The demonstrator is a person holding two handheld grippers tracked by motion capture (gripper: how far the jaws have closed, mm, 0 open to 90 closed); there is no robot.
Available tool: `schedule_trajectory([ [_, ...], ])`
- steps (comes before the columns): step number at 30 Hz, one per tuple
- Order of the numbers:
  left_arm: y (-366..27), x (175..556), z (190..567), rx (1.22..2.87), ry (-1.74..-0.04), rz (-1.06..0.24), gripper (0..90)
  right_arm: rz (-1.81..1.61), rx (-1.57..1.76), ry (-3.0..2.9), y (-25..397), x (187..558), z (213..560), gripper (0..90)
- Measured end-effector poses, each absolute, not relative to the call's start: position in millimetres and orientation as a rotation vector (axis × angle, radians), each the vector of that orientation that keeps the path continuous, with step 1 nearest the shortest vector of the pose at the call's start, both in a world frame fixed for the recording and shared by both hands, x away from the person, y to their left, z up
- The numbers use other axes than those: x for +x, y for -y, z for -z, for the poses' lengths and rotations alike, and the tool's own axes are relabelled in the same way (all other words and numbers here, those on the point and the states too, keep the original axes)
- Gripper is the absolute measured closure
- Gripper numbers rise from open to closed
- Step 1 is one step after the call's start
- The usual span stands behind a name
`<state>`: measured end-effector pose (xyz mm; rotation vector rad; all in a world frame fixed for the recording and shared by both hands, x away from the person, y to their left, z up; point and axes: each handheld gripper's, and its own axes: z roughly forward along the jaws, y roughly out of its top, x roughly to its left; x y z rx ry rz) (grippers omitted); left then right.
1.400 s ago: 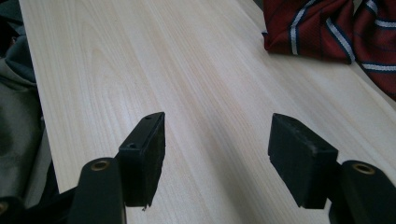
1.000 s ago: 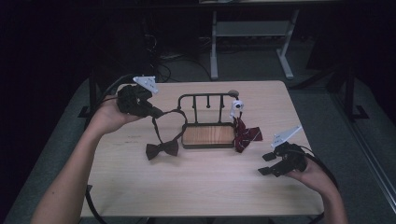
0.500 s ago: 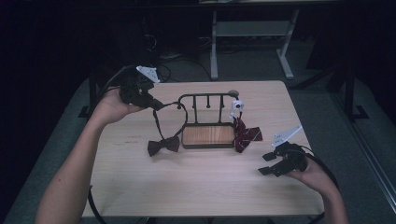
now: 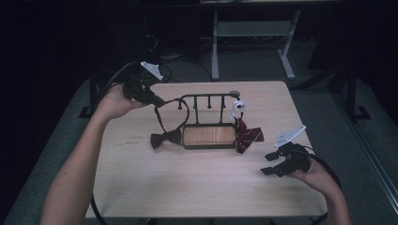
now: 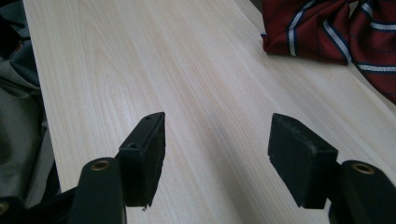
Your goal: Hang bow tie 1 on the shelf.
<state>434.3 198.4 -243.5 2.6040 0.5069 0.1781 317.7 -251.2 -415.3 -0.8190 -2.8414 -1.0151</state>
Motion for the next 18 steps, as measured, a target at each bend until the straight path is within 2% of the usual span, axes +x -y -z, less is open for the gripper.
schedule_trajectory([
  [18, -194.3, 447.8, 247.6, 2.645, -0.545, -0.184, 89.4, 1.02, -0.811, 2.842, 250.8, 318.2, 413.0, 36.7],
])
